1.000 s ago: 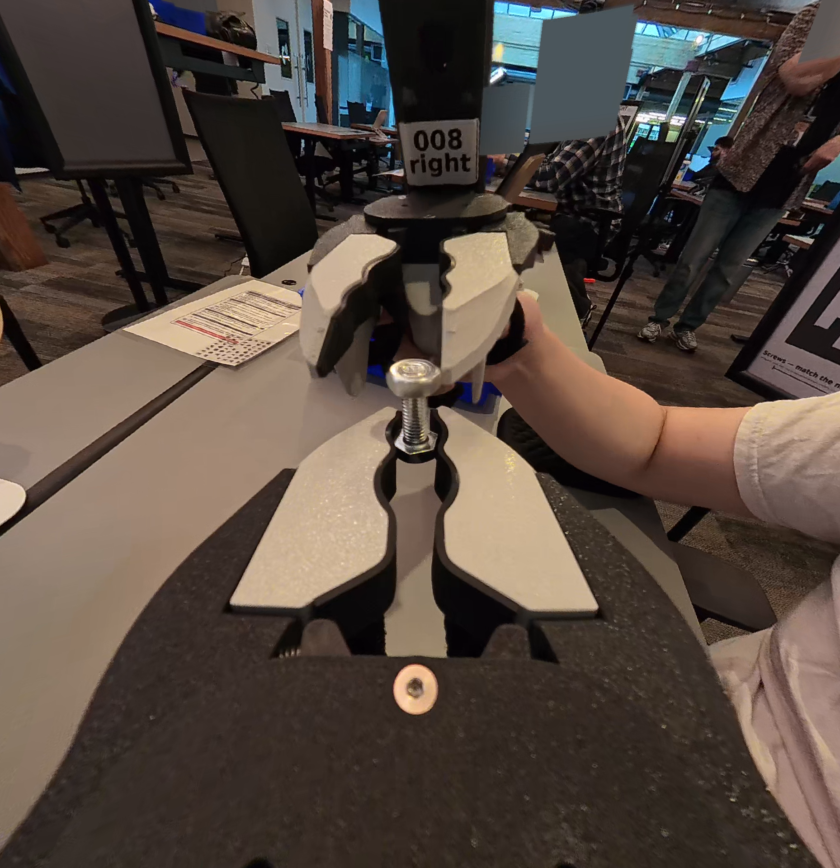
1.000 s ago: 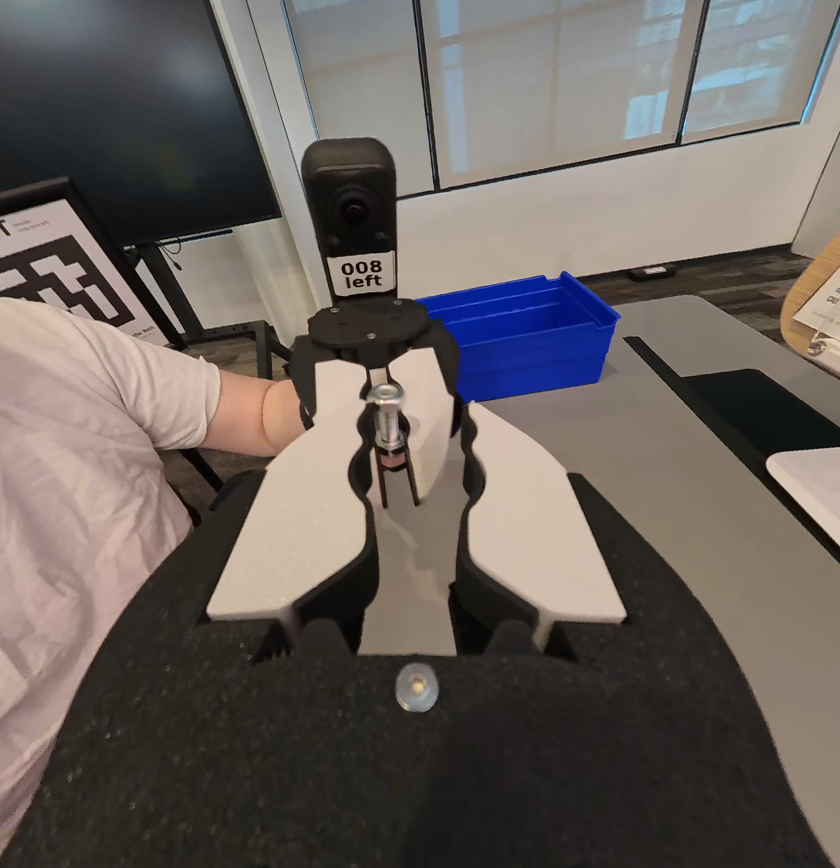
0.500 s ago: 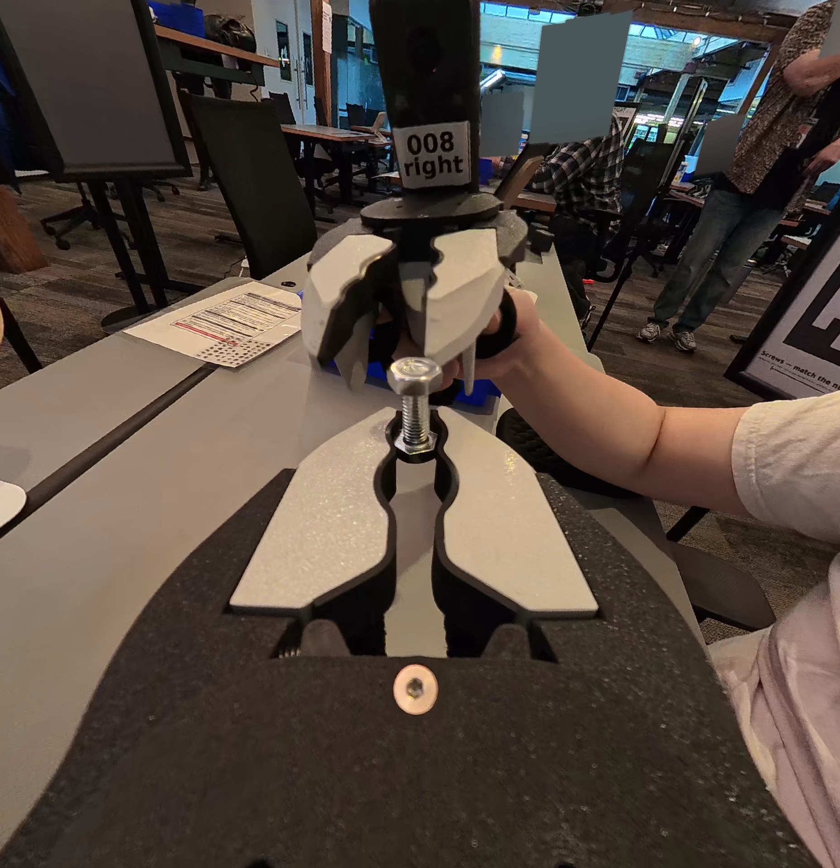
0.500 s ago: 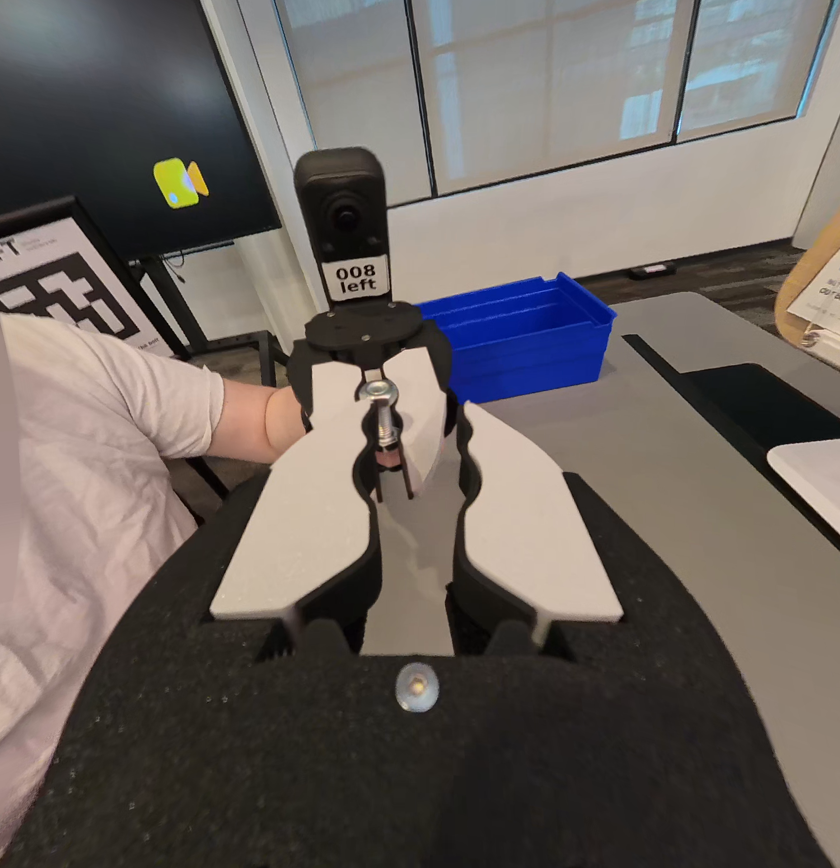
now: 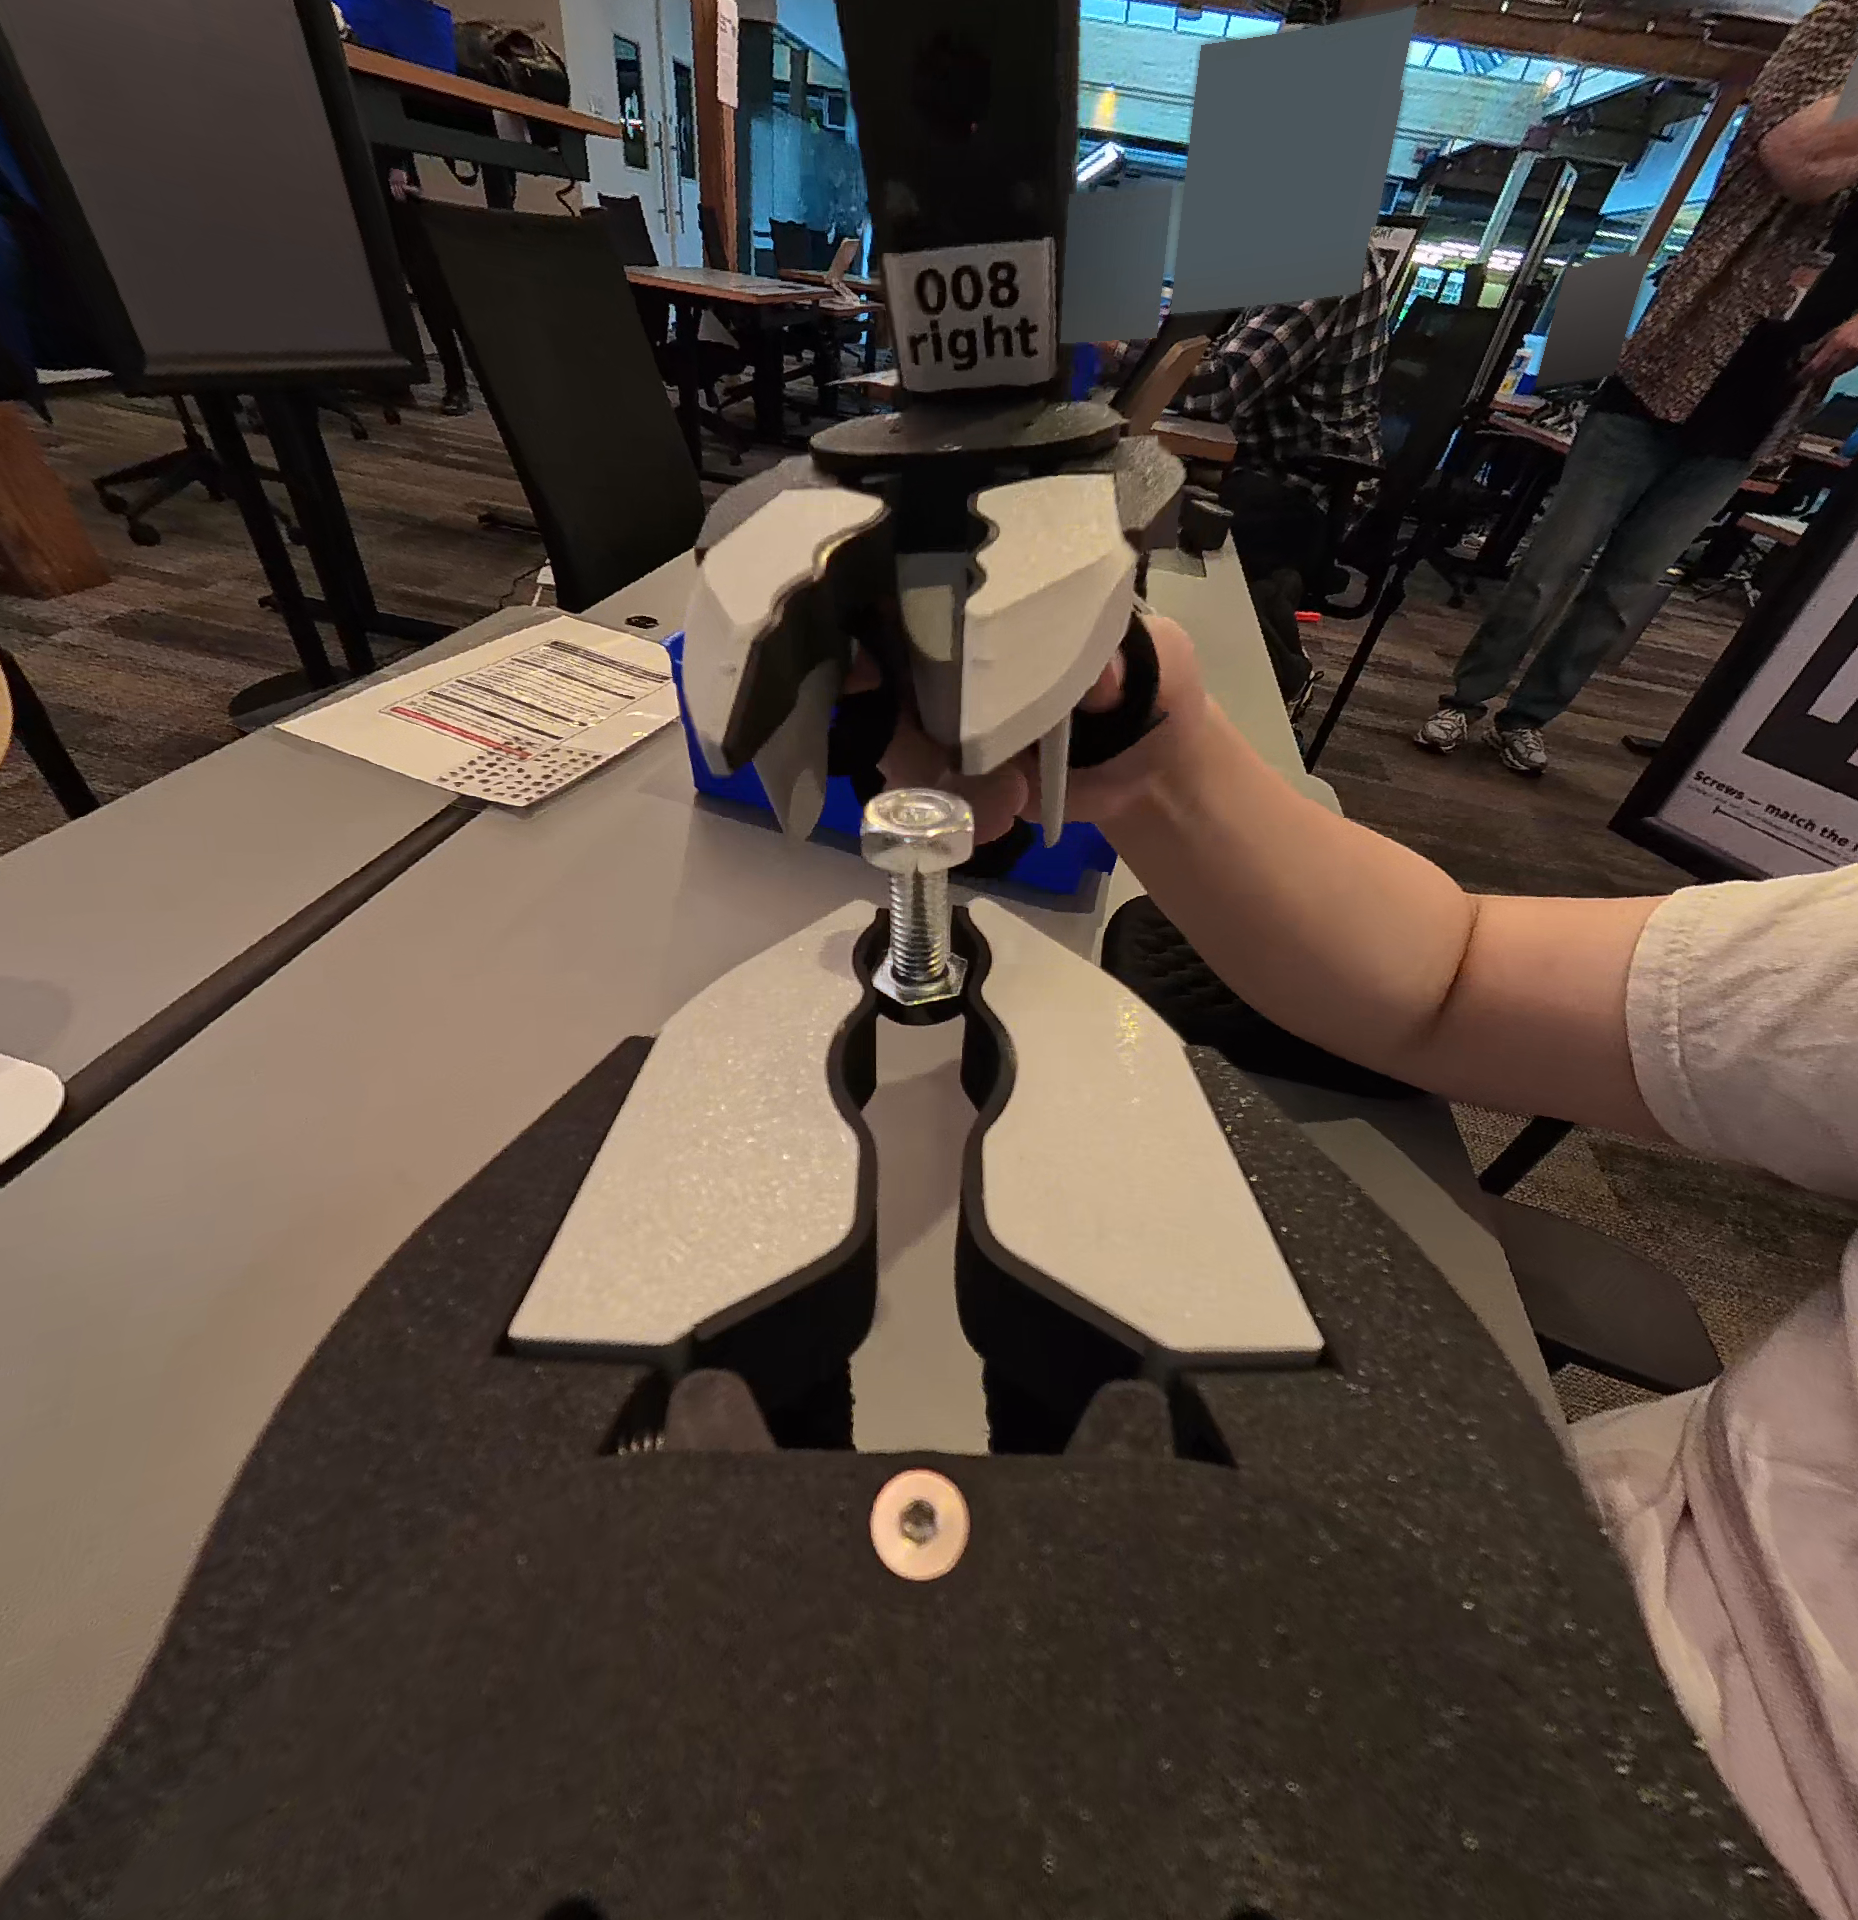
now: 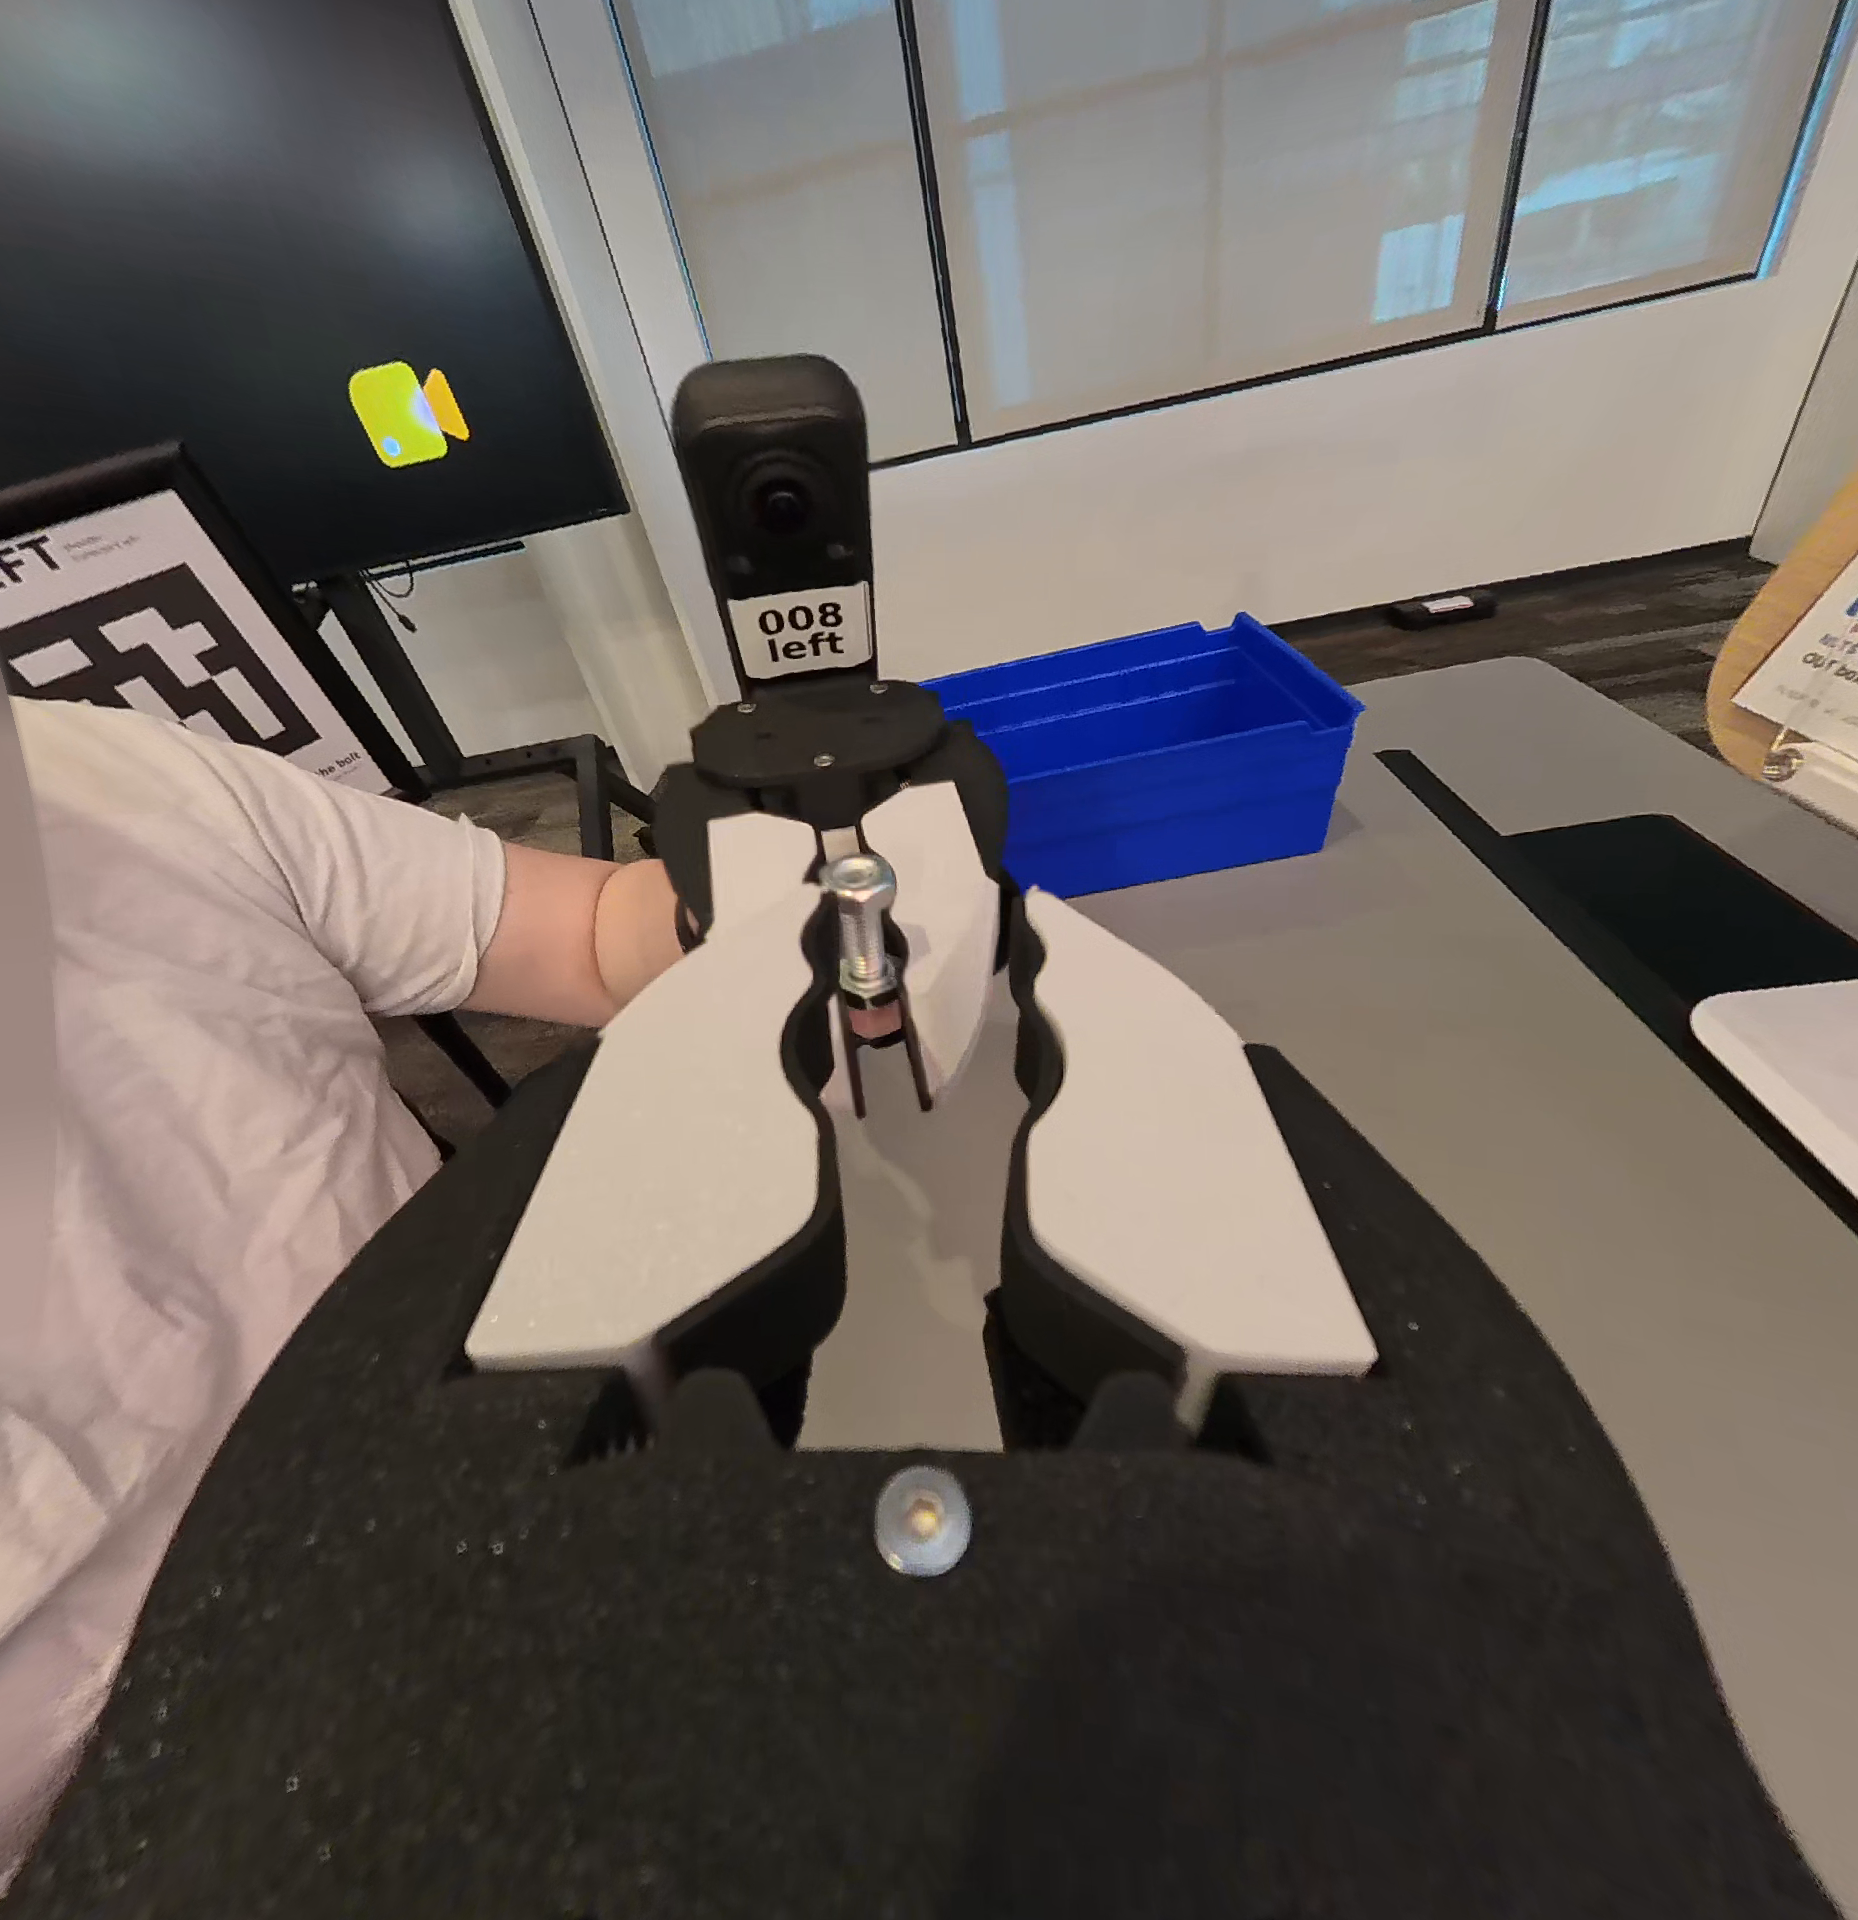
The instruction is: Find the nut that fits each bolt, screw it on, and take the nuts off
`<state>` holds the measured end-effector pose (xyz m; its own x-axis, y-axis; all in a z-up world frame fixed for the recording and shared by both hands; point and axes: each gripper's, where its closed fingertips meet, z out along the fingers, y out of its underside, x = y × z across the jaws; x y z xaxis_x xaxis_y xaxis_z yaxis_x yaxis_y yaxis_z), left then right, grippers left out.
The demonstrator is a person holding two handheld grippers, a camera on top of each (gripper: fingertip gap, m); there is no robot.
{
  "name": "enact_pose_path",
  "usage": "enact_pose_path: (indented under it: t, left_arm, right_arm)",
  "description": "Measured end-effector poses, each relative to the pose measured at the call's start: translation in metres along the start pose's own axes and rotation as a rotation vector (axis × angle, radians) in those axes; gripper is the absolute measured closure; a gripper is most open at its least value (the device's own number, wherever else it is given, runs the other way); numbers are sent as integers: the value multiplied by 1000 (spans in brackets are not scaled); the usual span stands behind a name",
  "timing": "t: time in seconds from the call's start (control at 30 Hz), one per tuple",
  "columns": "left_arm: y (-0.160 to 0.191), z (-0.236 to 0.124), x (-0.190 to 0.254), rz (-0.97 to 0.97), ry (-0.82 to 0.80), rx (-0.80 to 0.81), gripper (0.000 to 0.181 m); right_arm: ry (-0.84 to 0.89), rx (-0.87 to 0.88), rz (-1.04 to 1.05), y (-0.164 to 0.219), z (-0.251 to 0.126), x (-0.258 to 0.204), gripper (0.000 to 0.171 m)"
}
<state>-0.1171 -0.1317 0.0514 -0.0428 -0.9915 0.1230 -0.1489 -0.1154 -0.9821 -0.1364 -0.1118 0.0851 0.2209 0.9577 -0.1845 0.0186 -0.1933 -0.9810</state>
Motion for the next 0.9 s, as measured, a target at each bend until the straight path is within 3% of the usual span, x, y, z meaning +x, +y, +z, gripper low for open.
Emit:
enact_pose_path:
  t: [0.23, 0.63, 0.77, 0.9]
  left_arm:
    - [2, 2, 1, 0, 2, -6, 171]
    - [2, 3, 4, 0, 17, -12, 171]
    - [0, 3, 20, -18, 121, -4, 171]
    - [0, 2, 55, -31, 335, -9, 171]
  right_arm:
    - [23, -82, -76, 7, 13, -10, 139]
    - [-35, -64, -55, 6, 12, -16, 157]
    - [-142, -39, -52, 5, 9, -27, 157]
    - [-373, 1, -67, 6, 1, -56, 158]
